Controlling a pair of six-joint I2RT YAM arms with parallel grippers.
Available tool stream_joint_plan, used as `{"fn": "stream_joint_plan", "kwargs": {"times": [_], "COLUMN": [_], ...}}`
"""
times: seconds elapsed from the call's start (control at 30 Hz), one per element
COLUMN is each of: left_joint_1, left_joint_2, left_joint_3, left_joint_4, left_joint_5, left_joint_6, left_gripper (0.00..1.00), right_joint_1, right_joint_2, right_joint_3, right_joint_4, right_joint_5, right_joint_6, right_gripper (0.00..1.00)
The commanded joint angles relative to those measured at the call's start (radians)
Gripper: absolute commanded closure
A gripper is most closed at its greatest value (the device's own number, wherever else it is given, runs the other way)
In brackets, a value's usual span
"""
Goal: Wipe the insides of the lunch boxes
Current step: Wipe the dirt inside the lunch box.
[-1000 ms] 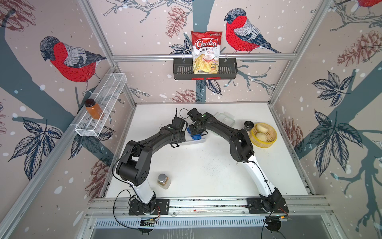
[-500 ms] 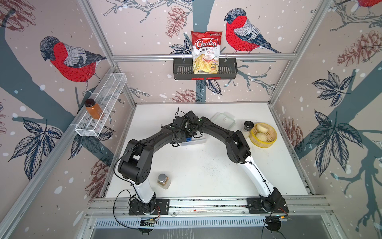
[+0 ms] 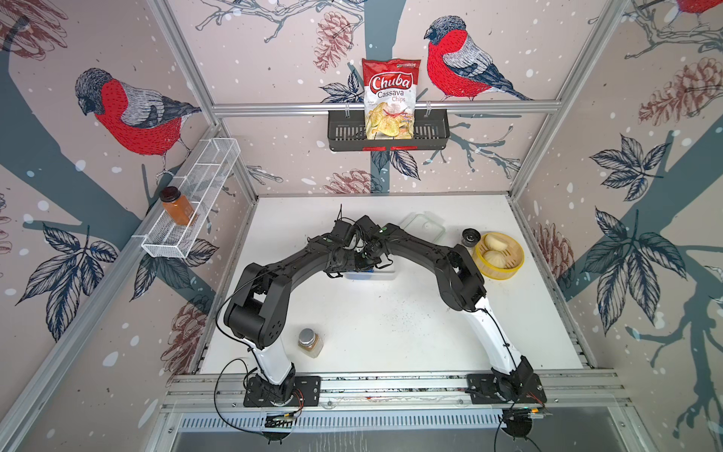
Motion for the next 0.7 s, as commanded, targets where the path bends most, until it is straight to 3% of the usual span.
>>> {"fn": "stream_joint_plan", "kwargs": {"times": [0.0,0.33,0.5,0.67], "left_joint_1": [0.004,0.005,0.005,0.005], "left_joint_2": [0.008,0.008,0.007,0.0], "left_joint_3": [0.002,0.005,0.01,0.008], "left_joint_4": [-0.013,-0.015,-0.023,-0.024], "left_joint_5": [-0.041,-0.039,-0.033,-0.023], "left_joint_6": [-0.008,-0.008,-0.003,-0.002], "left_gripper": [1.0,1.0,1.0,1.0], "right_joint_1": [-0.002,-0.071,-0.083,-0.094], "right_joint_2": [-0.033,-0.109,-0.062,-0.031], "right_joint_3": [-0.023,-0.09,-0.02,0.055], "right_joint_4": [-0.207,-0.235,-0.281,-0.234], "right_joint_5": [0.146,0.281,0.57,0.677], "right_joint_6": [-0.058,-0.062,-0.03,0.007], "right_gripper": [1.0,1.0,1.0,1.0]}}
